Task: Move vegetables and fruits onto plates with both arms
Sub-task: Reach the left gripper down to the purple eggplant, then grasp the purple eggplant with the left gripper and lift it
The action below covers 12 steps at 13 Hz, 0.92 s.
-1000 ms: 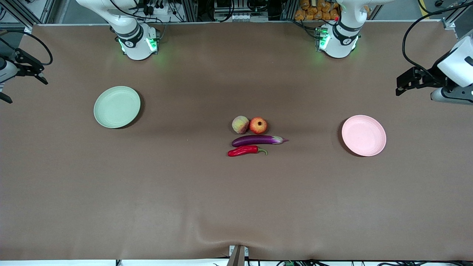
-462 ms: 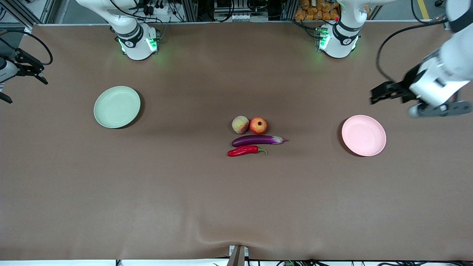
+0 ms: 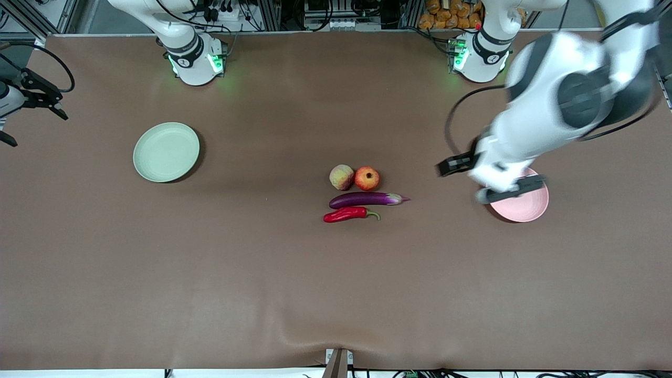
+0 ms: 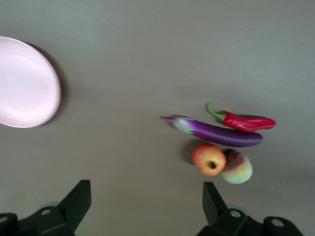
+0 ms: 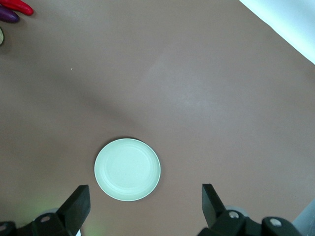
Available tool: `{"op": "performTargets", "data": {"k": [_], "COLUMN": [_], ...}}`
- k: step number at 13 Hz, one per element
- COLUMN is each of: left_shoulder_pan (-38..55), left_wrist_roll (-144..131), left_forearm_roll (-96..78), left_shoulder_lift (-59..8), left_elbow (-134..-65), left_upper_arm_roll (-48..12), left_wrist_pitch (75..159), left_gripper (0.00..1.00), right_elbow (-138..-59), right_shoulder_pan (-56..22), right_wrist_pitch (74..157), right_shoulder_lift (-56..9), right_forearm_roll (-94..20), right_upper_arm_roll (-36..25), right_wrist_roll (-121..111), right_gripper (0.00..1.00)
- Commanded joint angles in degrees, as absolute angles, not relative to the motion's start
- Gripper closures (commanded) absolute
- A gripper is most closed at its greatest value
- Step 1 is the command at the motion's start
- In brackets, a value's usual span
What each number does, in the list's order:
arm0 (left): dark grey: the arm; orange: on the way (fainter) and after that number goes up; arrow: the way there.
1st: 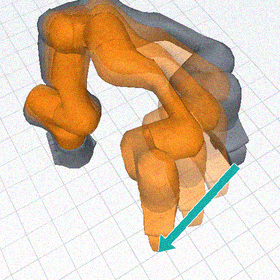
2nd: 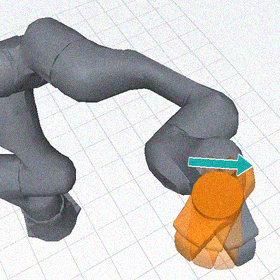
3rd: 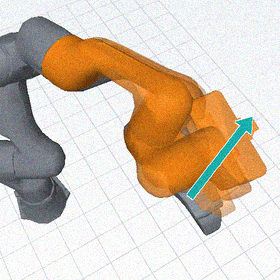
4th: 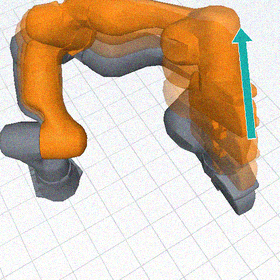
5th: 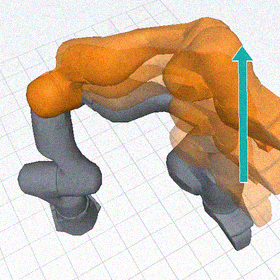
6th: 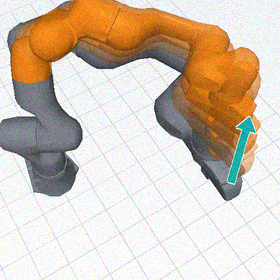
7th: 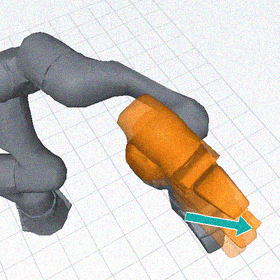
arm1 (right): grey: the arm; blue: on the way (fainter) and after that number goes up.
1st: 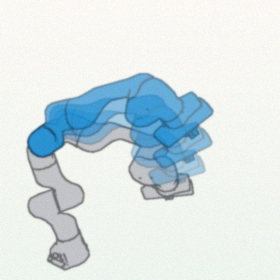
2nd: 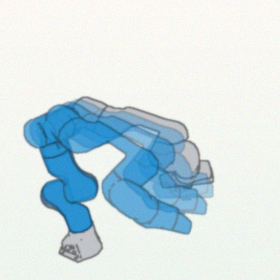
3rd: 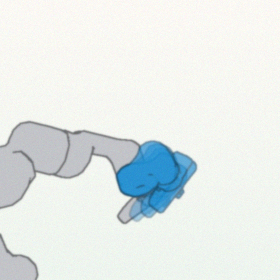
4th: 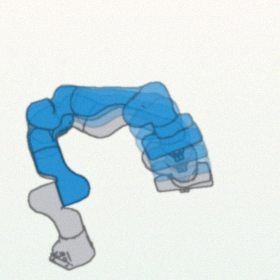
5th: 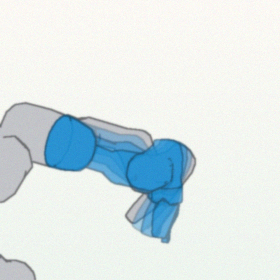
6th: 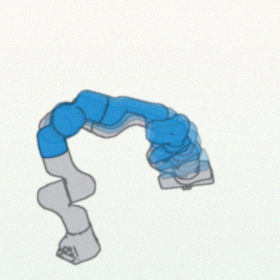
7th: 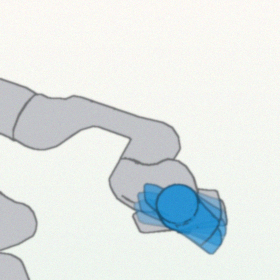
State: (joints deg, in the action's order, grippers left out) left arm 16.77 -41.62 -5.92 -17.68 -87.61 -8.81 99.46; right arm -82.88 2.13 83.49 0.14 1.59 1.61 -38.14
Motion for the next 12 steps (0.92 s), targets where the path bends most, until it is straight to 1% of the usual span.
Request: {"op": "performTargets", "data": {"k": [1, 4, 6, 12], "left_shoulder_pan": [20.7, 24.7, 26.4, 26.8], "left_wrist_roll": [-49.8, -65.2, -73.4, -85.3], "left_forearm_roll": [-6.2, -2.7, 1.6, 2.1], "left_shoulder_lift": [-25.1, -33.5, -36.3, -31.4], "left_elbow": [-86.2, -86.8, -89.4, -109.5], "left_upper_arm_roll": [-8.3, -8.2, -8.2, -8.1], "left_wrist_pitch": [106.3, 117.2, 120.7, 142.1], "left_gripper": [0.0, 0.0, 0.0, 0.0], "right_elbow": [-81.4, -81.4, -81.4, -81.5], "right_shoulder_pan": [2.6, 2.3, 2.4, 2.4], "right_wrist_pitch": [82.4, 81.6, 81.5, 81.2], "right_shoulder_lift": [-0.4, -0.3, -0.3, -0.4], "right_forearm_roll": [0.9, 0.4, 0.4, 0.0], "right_upper_arm_roll": [1.8, 1.8, 1.9, 1.8], "right_wrist_roll": [-38.0, -30.8, -29.1, -25.9], "right_gripper": [0.0, 0.0, 0.0, 0.0]}}
